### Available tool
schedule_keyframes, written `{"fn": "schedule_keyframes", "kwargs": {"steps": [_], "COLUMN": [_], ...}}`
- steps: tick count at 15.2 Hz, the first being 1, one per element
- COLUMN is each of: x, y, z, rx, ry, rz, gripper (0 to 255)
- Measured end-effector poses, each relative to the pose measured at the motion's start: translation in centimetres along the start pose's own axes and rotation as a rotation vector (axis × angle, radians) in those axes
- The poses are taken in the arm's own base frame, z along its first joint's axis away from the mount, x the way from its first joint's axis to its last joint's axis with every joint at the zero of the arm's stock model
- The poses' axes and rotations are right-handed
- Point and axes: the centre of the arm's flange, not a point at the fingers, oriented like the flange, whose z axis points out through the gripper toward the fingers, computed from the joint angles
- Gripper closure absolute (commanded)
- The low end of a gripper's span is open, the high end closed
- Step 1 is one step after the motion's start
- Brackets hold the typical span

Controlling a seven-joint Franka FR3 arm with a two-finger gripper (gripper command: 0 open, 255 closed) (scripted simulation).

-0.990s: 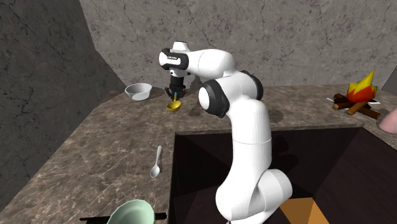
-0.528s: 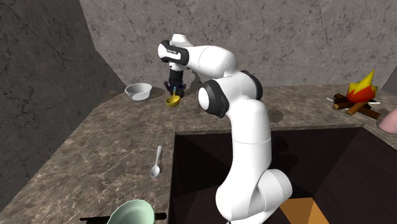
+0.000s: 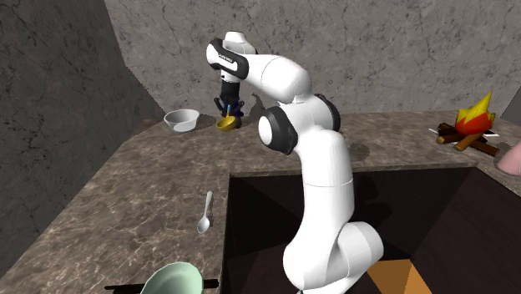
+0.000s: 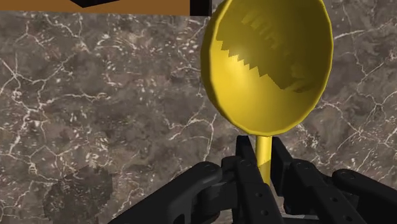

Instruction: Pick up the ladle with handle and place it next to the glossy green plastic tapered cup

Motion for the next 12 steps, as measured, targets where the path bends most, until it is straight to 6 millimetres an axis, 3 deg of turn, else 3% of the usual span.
{"fn": "schedule_keyframes", "kwargs": {"steps": [5,12], "x": [-0.7,-8.4], "y": [-0.6,-4.5], "z": [-2.1,-0.8], "rx": [0.0,0.001], "ry": [0.0,-0.001], "rz": [0.0,-0.001], "gripper": [255,255]}}
